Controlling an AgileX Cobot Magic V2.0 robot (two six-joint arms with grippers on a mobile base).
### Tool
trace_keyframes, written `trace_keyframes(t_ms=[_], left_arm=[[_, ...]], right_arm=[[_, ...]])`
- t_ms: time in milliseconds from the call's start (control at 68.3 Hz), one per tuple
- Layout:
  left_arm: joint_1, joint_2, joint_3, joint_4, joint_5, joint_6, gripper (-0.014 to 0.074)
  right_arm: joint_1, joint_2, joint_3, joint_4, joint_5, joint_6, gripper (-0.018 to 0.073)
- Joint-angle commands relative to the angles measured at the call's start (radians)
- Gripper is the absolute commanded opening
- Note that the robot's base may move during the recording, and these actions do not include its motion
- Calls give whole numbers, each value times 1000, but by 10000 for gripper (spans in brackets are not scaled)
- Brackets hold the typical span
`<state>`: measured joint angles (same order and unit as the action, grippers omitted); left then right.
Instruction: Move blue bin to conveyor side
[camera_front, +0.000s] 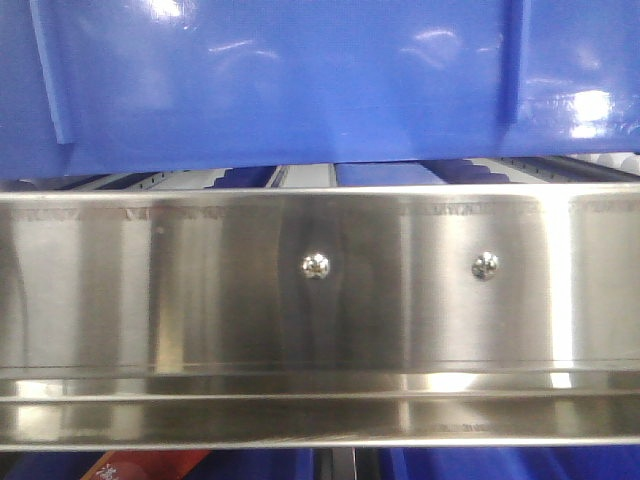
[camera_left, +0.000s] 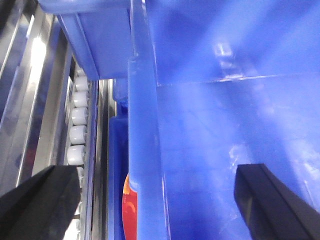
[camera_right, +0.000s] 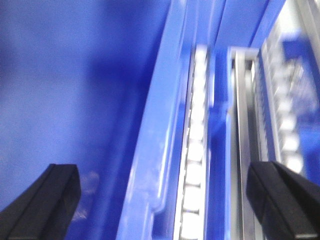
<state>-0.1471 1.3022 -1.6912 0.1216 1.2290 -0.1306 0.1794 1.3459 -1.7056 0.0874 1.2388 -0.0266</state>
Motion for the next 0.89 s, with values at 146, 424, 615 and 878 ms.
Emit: trace_keyframes(t_ms=[146,424,615,878], left_arm=[[-5,-3,-8,-3,-8,-11,529],[-5,-3,-8,-3,-8,-11,529],[-5,-3,-8,-3,-8,-11,529],[-5,-3,-8,-3,-8,-11,529]], right_arm=[[4,84,3,-59,-18,4,559],[32,121,1,-60,-18,4,559],[34,150,1,-60,-18,12,559],[34,188,-34,-60,-18,115,559]])
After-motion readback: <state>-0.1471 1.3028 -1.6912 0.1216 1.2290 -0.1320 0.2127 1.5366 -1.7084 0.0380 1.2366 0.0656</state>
